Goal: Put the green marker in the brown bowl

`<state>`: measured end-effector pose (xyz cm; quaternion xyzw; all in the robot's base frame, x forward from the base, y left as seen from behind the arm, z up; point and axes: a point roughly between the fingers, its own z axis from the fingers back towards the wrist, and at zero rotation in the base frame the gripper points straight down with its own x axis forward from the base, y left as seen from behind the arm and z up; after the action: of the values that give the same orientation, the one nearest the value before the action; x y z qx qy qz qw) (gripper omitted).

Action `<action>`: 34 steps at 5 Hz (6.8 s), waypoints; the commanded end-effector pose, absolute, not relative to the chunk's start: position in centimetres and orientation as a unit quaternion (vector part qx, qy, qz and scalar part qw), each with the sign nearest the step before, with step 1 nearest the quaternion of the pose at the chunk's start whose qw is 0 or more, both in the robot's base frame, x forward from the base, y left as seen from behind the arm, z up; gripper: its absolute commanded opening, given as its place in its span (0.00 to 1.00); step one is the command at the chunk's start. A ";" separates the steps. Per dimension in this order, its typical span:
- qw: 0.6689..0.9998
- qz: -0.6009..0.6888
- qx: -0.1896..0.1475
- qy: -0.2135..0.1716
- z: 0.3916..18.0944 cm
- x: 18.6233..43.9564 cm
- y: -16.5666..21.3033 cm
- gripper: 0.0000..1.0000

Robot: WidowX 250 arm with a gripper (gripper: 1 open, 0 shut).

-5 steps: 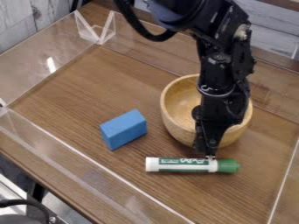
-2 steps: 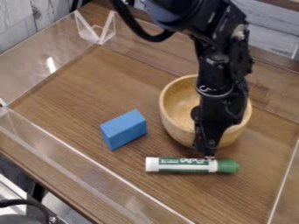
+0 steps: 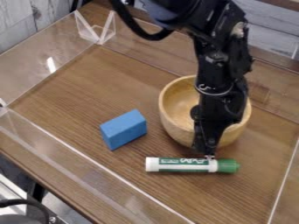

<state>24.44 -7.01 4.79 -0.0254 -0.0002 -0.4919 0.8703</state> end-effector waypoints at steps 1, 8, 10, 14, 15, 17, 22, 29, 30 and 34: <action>0.872 -0.489 -0.021 -0.024 6.4 24.8 -6.9 0.00; 0.848 -0.529 -0.025 -0.034 6.2 23.4 -6.9 1.00; 0.843 -0.536 -0.021 -0.040 4.9 22.8 -7.3 1.00; 0.844 -0.534 -0.016 -0.051 2.5 22.7 -7.4 0.00; 0.844 -0.534 -0.015 -0.052 2.1 22.6 -7.4 0.00; 0.843 -0.535 -0.014 -0.056 1.4 22.6 -7.4 0.00; 0.841 -0.537 -0.008 -0.062 0.3 23.0 -7.4 0.00; 0.841 -0.537 -0.002 -0.068 0.0 23.8 -7.4 0.00; 0.841 -0.537 -0.001 -0.069 0.0 24.0 -7.4 0.00; 0.841 -0.537 0.002 -0.072 0.0 24.4 -7.3 0.00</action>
<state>25.15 -7.72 1.89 0.0088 -0.1037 -0.5345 0.8387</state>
